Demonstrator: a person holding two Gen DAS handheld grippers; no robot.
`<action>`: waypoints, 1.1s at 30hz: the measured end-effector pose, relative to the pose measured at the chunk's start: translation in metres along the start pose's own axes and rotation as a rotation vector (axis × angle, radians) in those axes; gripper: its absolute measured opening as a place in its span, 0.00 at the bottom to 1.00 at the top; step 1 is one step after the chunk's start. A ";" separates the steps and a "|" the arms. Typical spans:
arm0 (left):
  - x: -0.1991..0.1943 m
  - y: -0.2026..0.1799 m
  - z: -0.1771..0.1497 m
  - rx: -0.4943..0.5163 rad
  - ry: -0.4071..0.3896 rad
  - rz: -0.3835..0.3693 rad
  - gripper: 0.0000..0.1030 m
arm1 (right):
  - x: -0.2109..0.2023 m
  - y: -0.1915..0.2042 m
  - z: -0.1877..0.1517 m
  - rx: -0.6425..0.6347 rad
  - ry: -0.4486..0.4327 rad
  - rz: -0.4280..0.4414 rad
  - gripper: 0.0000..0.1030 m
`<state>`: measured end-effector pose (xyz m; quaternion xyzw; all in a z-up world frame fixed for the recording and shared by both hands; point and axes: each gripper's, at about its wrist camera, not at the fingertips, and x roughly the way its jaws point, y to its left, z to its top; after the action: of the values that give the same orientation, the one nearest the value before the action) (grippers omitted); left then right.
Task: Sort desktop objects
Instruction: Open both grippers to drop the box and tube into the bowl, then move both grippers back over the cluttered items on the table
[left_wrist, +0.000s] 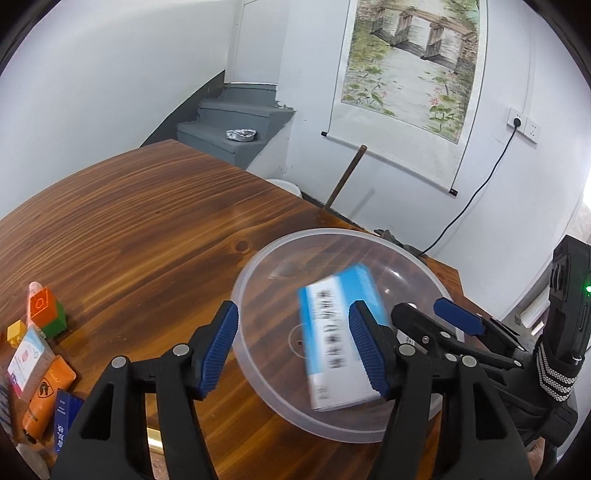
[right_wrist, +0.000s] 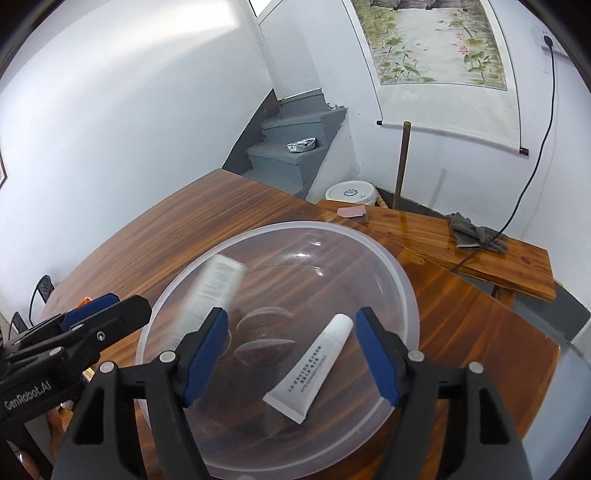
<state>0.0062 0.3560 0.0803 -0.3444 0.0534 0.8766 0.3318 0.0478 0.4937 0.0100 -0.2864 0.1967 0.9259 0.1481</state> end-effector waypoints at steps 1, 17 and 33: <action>0.001 0.001 -0.001 -0.002 0.004 0.008 0.64 | 0.001 0.000 0.000 0.001 0.002 -0.001 0.73; -0.005 0.014 -0.009 -0.027 0.042 0.049 0.64 | -0.004 0.008 -0.004 0.005 0.005 0.006 0.78; -0.034 0.053 -0.017 -0.086 0.030 0.121 0.64 | -0.014 0.049 -0.012 -0.073 -0.026 0.089 0.79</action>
<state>0.0011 0.2908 0.0820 -0.3675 0.0412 0.8913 0.2622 0.0455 0.4427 0.0224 -0.2707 0.1734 0.9418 0.0985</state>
